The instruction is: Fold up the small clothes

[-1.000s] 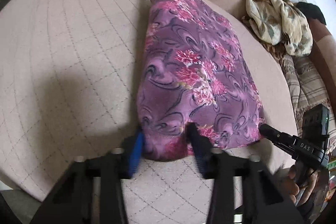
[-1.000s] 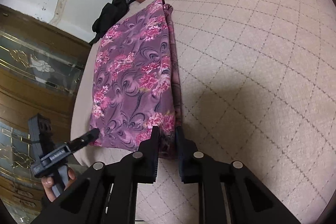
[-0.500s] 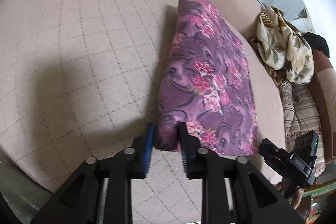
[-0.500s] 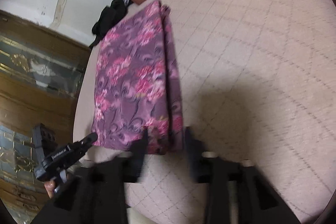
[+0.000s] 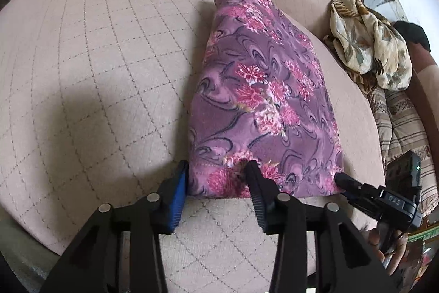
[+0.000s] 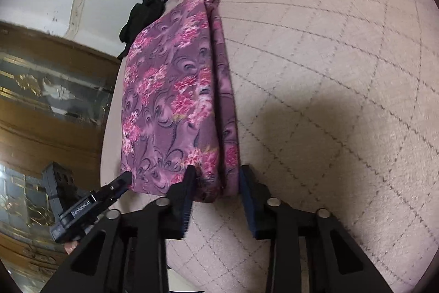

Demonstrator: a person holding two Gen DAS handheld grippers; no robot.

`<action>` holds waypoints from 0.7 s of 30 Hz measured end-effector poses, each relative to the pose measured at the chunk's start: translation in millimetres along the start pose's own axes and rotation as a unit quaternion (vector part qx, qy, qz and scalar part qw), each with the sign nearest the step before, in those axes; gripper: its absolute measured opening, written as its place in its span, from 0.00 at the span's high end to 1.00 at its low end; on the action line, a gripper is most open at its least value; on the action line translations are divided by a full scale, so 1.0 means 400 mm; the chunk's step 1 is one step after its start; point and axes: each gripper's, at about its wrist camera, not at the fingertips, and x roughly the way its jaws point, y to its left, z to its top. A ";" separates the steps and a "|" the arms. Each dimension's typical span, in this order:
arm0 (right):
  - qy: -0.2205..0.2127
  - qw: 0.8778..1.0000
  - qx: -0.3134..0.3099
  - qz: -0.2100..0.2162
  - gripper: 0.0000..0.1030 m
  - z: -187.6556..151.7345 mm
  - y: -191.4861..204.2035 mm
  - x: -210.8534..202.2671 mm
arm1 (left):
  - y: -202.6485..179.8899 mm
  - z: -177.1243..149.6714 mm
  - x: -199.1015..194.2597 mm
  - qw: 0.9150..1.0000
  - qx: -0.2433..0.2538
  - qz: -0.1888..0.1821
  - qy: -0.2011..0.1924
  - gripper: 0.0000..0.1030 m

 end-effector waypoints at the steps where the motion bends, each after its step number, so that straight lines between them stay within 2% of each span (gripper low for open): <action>1: 0.000 1.000 0.006 0.003 0.78 0.001 -0.006 0.001 | 0.003 0.000 0.000 1.000 -0.004 -0.001 0.001 0.69; 5: 0.000 1.000 0.017 0.013 0.82 -0.001 -0.014 -0.001 | 0.000 -0.002 -0.008 1.000 0.000 0.001 -0.007 0.82; 11: 0.004 1.000 0.022 0.017 0.83 -0.001 -0.012 -0.006 | 0.006 0.005 -0.006 1.000 -0.008 -0.001 -0.002 0.83; 21: 0.021 0.995 0.076 0.058 0.79 0.017 -0.048 0.016 | 0.024 0.019 0.006 0.999 -0.037 -0.016 0.013 0.82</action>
